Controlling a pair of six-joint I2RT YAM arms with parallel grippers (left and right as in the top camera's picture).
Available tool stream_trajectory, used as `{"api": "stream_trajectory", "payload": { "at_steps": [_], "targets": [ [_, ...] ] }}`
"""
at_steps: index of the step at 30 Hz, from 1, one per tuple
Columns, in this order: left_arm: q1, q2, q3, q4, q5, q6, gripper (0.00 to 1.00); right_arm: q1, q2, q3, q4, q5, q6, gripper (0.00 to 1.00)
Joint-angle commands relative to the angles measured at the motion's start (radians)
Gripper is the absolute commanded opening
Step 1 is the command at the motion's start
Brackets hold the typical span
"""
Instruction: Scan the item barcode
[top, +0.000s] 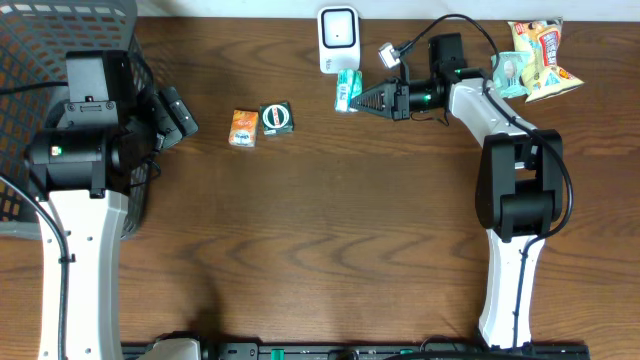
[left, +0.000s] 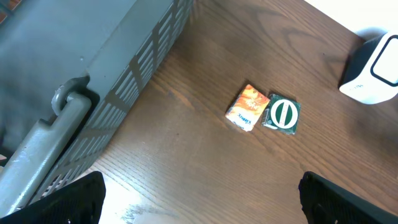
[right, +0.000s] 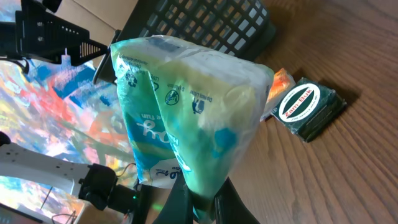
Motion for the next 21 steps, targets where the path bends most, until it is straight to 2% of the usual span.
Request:
{"api": "stream_trajectory", "payload": {
  "at_steps": [1, 10, 13, 18, 21],
  "targets": [
    [0.004, -0.006, 0.000, -0.002, -0.005, -0.009, 0.98, 0.002, -0.018, -0.008, -0.001, -0.016, -0.019, 0.01],
    [0.004, -0.006, 0.000, -0.002, -0.005, -0.009, 0.98, 0.003, -0.018, -0.008, -0.001, 0.026, -0.006, 0.01],
    [0.004, -0.006, 0.000, -0.002, -0.005, -0.009, 0.98, 0.006, -0.019, -0.008, -0.005, 0.188, 0.074, 0.01],
    [0.004, -0.006, 0.000, -0.002, -0.005, -0.009, 0.98, 0.009, -0.033, -0.005, -0.010, 0.314, 0.099, 0.01],
    [0.004, -0.006, 0.000, -0.002, -0.005, -0.009, 0.98, 0.012, -0.068, 0.010, -0.050, 0.619, 0.177, 0.01]
  ]
}}
